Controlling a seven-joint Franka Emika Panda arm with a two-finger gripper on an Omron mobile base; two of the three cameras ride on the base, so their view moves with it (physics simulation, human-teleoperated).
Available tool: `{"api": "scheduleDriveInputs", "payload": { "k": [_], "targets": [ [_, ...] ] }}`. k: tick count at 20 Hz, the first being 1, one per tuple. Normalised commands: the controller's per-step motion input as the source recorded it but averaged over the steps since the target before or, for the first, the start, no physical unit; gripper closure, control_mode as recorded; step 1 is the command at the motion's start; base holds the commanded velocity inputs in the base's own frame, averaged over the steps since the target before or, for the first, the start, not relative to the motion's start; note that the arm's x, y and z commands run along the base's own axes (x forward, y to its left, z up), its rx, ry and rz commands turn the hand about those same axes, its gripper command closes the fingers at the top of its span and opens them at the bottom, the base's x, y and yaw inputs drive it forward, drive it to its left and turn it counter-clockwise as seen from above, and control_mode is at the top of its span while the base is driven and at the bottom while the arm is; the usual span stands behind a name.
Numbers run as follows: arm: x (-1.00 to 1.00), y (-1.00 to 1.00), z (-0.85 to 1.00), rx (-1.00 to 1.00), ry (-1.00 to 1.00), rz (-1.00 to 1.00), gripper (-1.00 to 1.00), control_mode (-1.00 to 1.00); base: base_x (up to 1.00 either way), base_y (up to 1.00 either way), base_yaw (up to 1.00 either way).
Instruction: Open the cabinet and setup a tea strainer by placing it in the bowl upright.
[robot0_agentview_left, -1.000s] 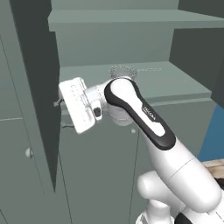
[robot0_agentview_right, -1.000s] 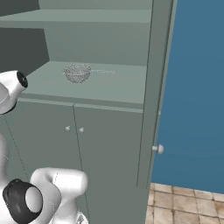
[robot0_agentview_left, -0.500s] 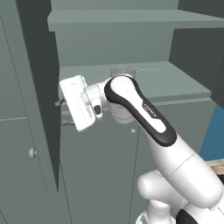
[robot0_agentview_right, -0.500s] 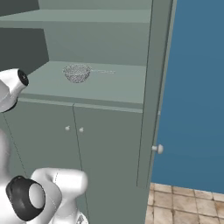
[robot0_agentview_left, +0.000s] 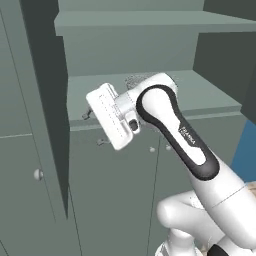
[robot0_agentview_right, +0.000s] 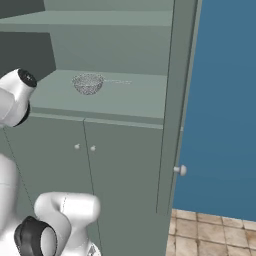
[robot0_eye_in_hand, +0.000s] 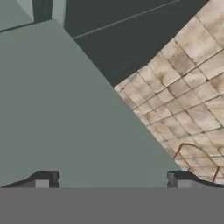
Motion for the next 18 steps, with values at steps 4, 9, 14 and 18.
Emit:
{"api": "scheduleDriveInputs", "payload": {
  "k": [4,9,14,18],
  "targets": [
    [0.0,-0.91,-0.01,-0.28,-0.4,0.0,-1.0,-1.0,0.0,0.0,0.0],
    [0.13,-0.85,-0.17,-0.39,-0.38,0.04,-1.0,-1.0,0.0,0.0,0.0],
    [0.1,-0.77,-0.09,-0.56,-0.39,0.1,-1.0,-1.0,0.0,0.0,0.0],
    [0.01,-0.76,0.0,-0.63,-0.29,0.25,-1.0,-1.0,0.0,0.0,0.0]
  ]
}}
